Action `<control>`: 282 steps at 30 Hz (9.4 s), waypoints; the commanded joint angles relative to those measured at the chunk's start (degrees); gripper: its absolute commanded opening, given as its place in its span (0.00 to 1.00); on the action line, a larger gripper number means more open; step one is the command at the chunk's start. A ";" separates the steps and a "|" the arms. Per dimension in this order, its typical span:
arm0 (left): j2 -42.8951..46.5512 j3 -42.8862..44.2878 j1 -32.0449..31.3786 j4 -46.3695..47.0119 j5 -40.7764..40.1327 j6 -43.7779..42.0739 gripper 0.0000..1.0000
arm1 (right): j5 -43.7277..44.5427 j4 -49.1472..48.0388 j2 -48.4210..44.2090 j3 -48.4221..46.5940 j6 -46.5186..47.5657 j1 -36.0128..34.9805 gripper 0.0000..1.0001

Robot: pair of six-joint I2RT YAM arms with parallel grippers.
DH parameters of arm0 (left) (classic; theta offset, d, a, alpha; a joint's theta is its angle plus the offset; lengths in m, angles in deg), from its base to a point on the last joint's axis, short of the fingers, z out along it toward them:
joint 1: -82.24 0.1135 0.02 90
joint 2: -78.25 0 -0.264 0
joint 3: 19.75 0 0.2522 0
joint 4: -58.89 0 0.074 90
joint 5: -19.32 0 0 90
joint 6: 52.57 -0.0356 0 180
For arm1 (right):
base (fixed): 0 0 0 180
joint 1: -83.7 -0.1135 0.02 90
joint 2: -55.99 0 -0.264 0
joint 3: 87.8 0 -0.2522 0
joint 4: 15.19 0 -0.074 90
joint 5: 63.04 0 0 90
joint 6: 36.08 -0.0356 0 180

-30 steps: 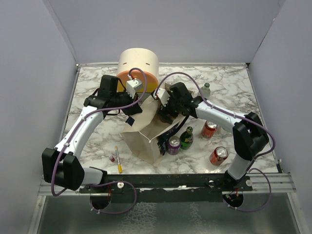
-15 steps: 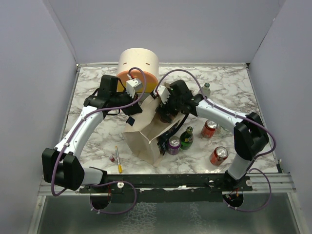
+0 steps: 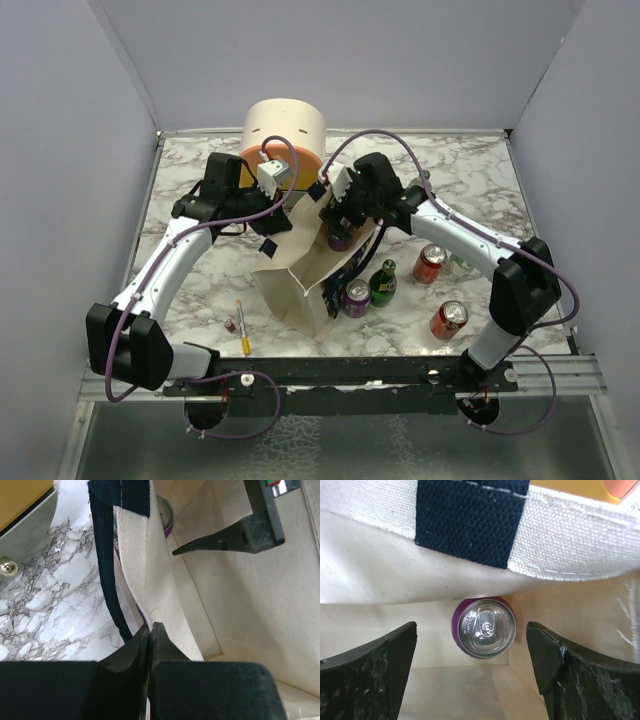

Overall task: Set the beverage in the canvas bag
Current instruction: Place the drink in the canvas bag, then pick up the drink from the center of the board, then place the drink in the canvas bag.

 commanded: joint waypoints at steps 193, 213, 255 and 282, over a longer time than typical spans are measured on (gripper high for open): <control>1.27 13.78 -18.06 -13.45 14.42 -8.67 0.70 | -9.83 43.40 5.06 -36.63 -3.13 5.17 0.01; -2.06 12.90 -25.35 -24.69 13.76 -26.95 0.43 | 4.02 43.33 6.39 -33.58 3.40 2.74 0.01; -2.68 13.19 -26.46 -25.53 13.86 -34.91 0.00 | -8.93 46.30 7.53 -31.17 8.32 -2.05 0.01; -1.23 10.98 -26.37 -24.97 11.25 -37.46 0.00 | 8.43 41.79 10.56 -24.82 4.65 -0.65 0.01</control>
